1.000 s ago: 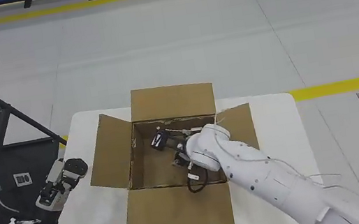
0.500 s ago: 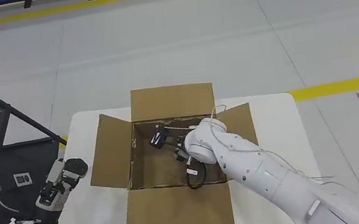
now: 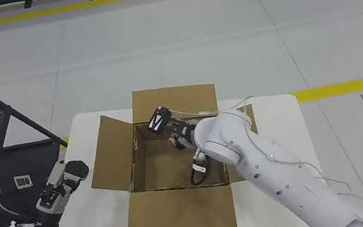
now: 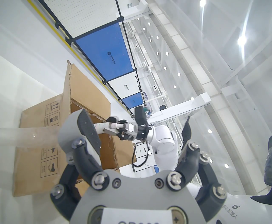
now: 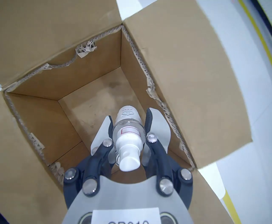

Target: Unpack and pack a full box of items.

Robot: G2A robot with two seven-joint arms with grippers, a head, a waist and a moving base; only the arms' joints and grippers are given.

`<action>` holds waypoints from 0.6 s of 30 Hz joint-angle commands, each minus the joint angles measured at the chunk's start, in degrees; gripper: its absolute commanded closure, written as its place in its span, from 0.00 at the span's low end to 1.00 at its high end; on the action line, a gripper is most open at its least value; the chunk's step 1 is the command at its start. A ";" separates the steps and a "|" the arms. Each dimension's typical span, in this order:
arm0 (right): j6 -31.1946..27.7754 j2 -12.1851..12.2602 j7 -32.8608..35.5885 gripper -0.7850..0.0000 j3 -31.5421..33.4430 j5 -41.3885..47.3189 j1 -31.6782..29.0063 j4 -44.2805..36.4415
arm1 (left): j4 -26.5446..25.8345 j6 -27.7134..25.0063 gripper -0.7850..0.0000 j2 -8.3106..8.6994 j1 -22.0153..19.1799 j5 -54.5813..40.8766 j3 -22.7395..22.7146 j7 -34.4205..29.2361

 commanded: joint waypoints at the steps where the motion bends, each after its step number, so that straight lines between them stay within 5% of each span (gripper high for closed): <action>1: -0.65 1.83 1.64 1.00 6.25 -2.18 -5.56 -10.25 | 0.00 0.00 0.00 0.00 0.00 0.00 0.00 0.00; 8: 6.56 4.85 0.13 1.00 21.25 -14.05 -19.16 -28.91 | 0.00 0.00 0.00 0.00 0.00 0.00 0.00 0.00; 13: 12.79 5.54 -0.95 1.00 28.31 -19.96 -23.80 -30.22 | 0.00 0.00 0.00 0.00 0.00 0.00 0.00 0.00; 18: 12.21 6.23 0.01 1.00 35.08 -20.20 -26.11 -25.45 | 0.00 0.00 0.00 0.00 0.00 0.00 0.00 0.00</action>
